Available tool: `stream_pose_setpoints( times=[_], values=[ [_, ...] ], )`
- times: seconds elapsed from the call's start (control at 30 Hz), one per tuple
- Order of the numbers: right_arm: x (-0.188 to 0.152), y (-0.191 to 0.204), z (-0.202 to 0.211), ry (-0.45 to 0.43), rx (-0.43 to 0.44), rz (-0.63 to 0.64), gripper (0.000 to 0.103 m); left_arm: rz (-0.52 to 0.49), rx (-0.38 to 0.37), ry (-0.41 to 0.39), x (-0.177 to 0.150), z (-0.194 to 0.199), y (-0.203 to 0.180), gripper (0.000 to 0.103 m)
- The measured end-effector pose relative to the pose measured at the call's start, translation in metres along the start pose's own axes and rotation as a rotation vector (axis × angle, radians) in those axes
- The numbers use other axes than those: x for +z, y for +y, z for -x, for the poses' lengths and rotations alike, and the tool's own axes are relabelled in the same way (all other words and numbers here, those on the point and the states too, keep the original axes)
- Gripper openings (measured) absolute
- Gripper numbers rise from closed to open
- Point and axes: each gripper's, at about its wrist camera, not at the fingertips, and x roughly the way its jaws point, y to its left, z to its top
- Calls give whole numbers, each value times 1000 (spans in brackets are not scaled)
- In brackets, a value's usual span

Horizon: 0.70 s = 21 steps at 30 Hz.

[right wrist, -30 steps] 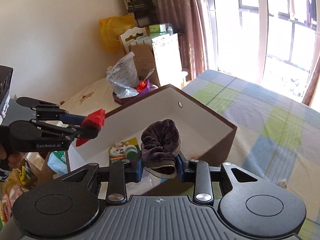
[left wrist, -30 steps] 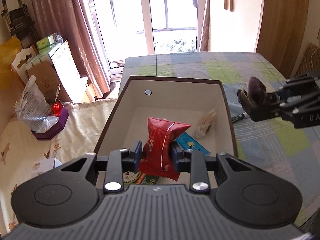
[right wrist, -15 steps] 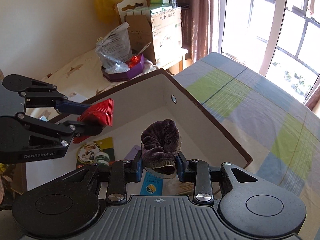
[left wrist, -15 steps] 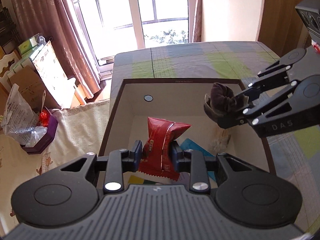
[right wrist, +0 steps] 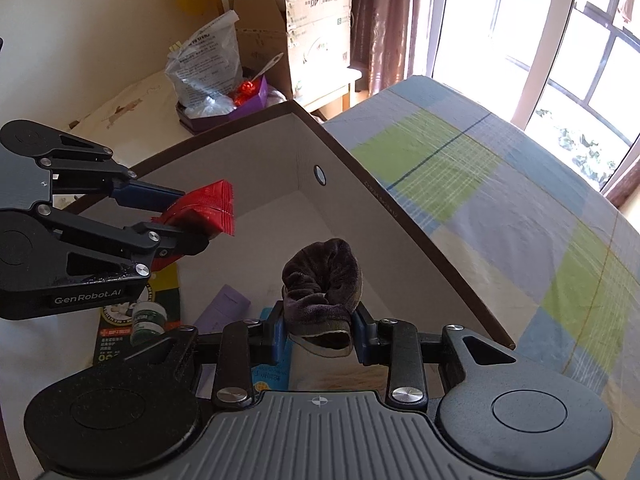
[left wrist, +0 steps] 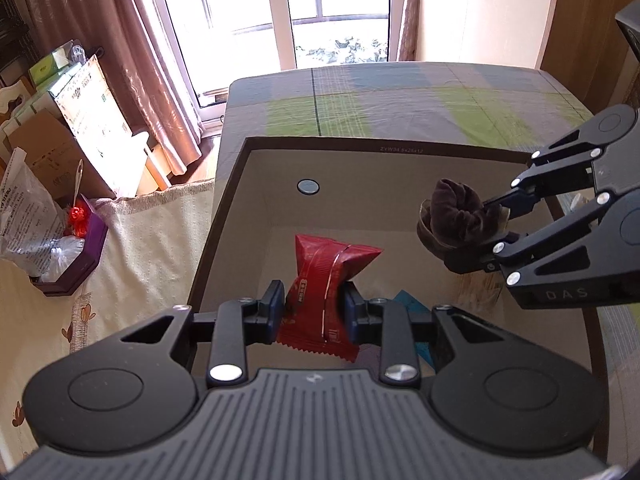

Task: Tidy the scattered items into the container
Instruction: 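Carry the red packet in the left gripper into the box while the right gripper carries the scrunchie, then open the left gripper to drop the red packet while the right gripper releases the scrunchie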

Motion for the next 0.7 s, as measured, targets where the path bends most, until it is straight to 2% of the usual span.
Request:
stream_pose_setpoints(
  times=[0.23, 0.27, 0.3, 0.33, 0.37, 0.43, 0.53, 0.7],
  values=[
    [9, -7, -18, 37, -19, -55, 36, 13, 22, 30, 7, -21, 1, 27],
    [9, -7, -19, 36, -26, -64, 44, 18, 25, 33, 8, -24, 1, 30],
    [10, -8, -19, 33, -34, -74, 72, 19, 29, 38, 9, -26, 0, 43],
    [9, -8, -17, 22, -53, -70, 81, 15, 36, 43, 9, -28, 0, 45],
    [8, -9, -15, 15, -54, -61, 84, 12, 43, 48, 9, -30, 0, 49],
    [5, -12, -12, 9, -48, -49, 84, -9, 41, 55, 7, -32, -2, 52],
    [2, -16, -7, 16, -44, -34, 84, -41, 51, 55, 3, -31, -5, 52],
    [-4, -10, 1, 26, -54, 39, 84, -42, 54, 69, -1, -30, -5, 52]
  ],
)
